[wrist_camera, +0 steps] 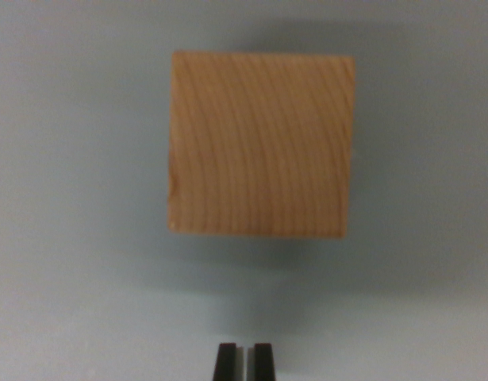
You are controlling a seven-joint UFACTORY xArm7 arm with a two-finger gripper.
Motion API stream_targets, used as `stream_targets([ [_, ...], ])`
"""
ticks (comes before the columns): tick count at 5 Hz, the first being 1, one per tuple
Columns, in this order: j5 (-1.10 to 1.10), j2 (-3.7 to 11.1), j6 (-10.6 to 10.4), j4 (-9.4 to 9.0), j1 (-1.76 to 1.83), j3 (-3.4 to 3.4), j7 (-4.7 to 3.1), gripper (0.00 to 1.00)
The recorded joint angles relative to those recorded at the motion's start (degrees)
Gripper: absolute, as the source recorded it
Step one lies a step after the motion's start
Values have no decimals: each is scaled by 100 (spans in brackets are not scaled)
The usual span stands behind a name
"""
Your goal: Push wooden cube
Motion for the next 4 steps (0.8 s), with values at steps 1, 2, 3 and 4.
stream_targets([
  [1,-3,106,58,164,-2,-5,-6,100],
  [2,-3,106,58,164,-2,-5,-6,100],
  [3,-7,235,130,365,-4,-10,-13,100],
  [4,-7,235,130,365,-4,-10,-13,100],
])
